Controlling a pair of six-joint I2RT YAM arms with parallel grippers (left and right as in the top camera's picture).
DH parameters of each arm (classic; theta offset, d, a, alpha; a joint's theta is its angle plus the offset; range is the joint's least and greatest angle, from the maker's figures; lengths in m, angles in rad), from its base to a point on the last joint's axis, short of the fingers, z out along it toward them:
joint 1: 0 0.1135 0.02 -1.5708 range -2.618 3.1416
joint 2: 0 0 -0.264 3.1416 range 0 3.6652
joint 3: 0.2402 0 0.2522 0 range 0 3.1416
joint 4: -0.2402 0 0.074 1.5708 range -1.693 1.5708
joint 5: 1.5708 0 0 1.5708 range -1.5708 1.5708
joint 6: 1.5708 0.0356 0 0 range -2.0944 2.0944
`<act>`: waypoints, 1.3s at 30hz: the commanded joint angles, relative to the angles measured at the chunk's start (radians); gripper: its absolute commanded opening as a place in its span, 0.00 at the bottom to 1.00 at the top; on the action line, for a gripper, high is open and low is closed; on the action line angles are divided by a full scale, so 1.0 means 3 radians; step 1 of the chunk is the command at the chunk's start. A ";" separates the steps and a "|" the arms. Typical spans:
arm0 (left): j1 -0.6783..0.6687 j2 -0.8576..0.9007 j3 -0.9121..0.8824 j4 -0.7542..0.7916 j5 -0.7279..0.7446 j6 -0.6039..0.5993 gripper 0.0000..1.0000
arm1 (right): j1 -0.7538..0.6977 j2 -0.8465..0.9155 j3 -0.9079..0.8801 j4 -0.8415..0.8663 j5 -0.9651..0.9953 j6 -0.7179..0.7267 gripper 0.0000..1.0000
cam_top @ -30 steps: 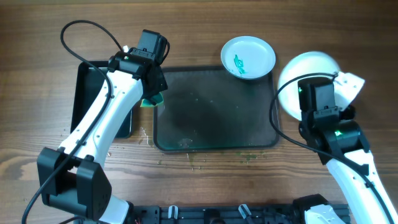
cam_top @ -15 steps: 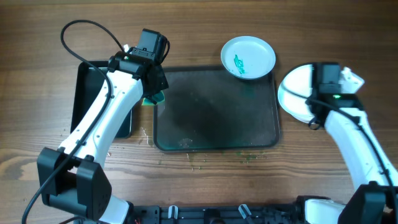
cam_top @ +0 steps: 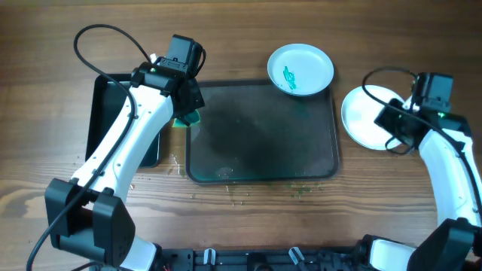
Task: Clean dirty plates on tray and stack at the side
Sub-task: 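Set the plate onto the plate stack right of the tray, then grasp the last stained plate with the right gripper and drag it left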
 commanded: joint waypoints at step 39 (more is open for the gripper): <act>0.0005 -0.0055 0.0050 0.0023 0.0046 -0.0058 0.04 | 0.1567 0.1589 0.0744 -0.0332 -0.1001 0.0285 0.30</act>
